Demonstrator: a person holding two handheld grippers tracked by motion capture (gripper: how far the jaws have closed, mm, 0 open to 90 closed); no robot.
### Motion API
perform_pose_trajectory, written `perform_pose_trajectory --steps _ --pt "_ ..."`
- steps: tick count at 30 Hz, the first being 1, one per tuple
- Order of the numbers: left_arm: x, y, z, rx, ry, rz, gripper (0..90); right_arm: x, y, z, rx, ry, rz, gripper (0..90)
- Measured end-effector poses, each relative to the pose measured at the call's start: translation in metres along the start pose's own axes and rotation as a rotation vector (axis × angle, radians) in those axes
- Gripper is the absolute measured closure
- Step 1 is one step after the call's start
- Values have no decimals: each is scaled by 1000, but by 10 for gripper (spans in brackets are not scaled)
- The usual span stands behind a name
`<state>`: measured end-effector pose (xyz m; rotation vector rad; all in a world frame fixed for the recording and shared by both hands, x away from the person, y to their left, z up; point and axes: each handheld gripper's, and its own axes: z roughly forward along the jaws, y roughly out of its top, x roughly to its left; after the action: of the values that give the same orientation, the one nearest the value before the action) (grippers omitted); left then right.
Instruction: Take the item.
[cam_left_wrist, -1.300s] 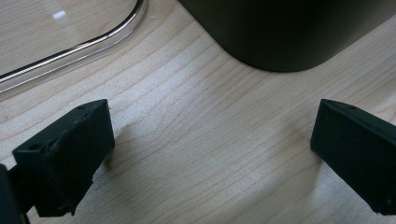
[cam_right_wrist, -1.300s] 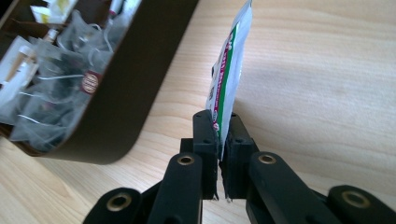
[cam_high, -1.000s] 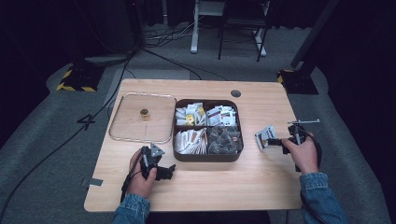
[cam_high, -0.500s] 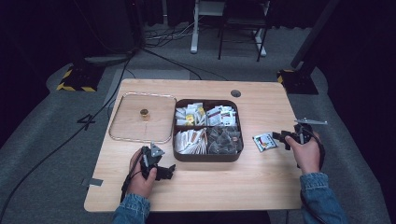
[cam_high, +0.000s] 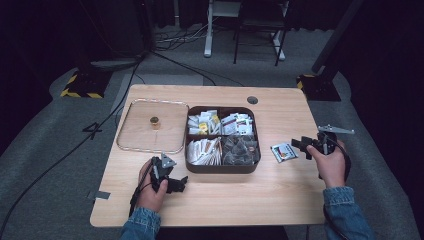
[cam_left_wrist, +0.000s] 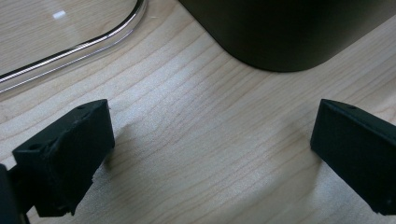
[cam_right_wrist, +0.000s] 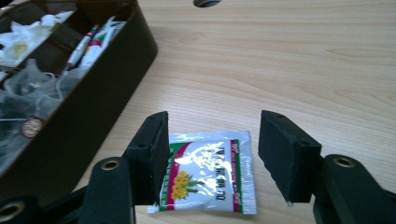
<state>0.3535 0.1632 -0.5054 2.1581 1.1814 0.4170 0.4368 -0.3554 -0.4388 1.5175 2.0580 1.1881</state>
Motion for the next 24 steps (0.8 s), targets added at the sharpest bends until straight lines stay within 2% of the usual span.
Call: perform_pose_trajectory --steps 6,8,13,15,17,19,24 --pt "0 0 0 0 0 0 0 11 2 -11 -8 23 -37 434" --pt "0 0 0 1 0 0 0 20 4 -21 -26 47 -62 435" --pt "0 0 0 0 0 0 0 33 6 -37 -43 80 -89 434" --pt "0 0 0 2 -1 1 0 38 5 -42 -37 92 -103 436" --pt "0 0 0 1 0 0 0 43 4 -45 -26 86 -140 445" --pt "0 0 0 0 0 0 0 46 3 -46 -19 81 -150 446" --pt "0 0 0 1 0 0 0 63 -1 -55 -7 125 -181 477"
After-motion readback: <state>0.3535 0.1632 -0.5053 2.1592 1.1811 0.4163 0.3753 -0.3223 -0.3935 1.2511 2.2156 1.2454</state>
